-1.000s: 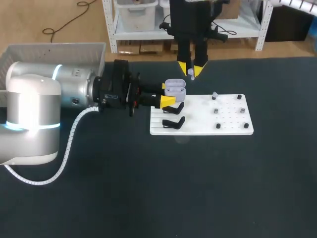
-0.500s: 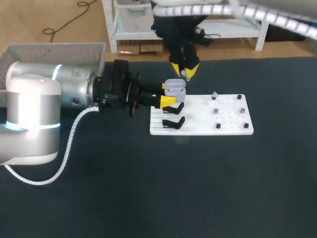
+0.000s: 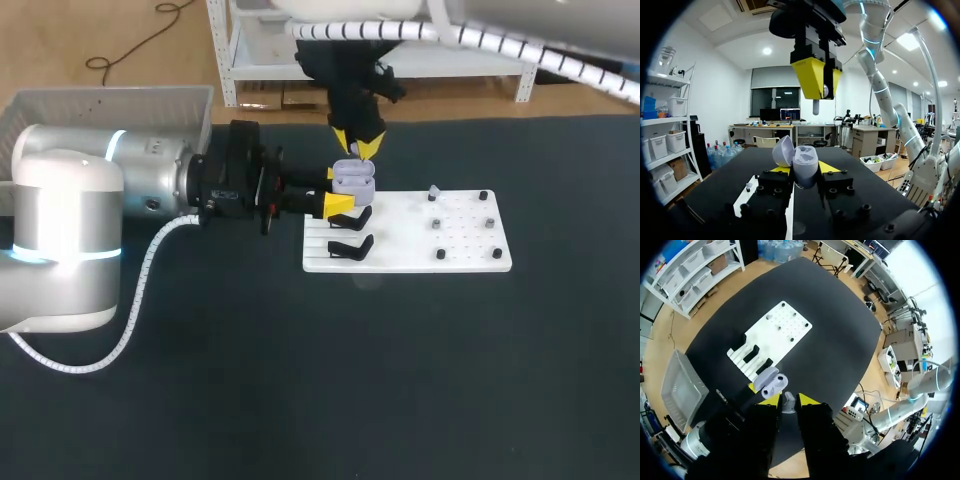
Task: Pick up each earbud case from the left stands, insert the matching earbuds, close the lid, and place the case in the box.
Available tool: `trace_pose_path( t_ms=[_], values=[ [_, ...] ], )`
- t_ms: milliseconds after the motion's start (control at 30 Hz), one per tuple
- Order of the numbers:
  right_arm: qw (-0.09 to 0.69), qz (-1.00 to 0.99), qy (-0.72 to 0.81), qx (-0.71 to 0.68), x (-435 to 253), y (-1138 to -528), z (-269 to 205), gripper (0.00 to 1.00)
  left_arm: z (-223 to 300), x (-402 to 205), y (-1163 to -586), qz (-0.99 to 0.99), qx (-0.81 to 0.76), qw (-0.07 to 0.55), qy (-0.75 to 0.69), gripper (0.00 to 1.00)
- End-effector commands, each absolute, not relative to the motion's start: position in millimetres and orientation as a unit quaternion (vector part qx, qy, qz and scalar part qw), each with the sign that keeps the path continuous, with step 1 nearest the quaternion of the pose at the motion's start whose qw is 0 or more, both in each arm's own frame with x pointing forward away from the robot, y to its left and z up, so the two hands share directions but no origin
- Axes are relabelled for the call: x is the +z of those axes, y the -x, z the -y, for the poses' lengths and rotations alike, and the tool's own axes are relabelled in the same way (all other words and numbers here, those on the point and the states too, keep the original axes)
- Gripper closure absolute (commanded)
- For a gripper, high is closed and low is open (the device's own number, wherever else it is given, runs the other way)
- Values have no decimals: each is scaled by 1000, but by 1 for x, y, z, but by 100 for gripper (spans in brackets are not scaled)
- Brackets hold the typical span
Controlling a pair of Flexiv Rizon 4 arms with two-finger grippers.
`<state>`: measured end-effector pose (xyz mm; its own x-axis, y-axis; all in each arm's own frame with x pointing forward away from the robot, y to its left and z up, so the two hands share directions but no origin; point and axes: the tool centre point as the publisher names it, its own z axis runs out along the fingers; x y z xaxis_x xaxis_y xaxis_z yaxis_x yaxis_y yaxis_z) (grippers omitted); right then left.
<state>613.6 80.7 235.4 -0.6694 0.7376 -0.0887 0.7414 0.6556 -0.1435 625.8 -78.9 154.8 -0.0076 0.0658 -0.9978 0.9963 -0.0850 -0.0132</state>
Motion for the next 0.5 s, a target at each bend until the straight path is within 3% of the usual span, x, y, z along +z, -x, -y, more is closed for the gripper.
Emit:
trace_pose_path(
  t_ms=[33,500],
  values=[
    [10,-912,-403,-76,230,-611,-83,100,79,154,-626,-496,-506,461,-534,100],
    [-3,-910,-409,-65,217,-616,-82,100,79,154,-626,-496,-506,461,-534,100]
  ],
)
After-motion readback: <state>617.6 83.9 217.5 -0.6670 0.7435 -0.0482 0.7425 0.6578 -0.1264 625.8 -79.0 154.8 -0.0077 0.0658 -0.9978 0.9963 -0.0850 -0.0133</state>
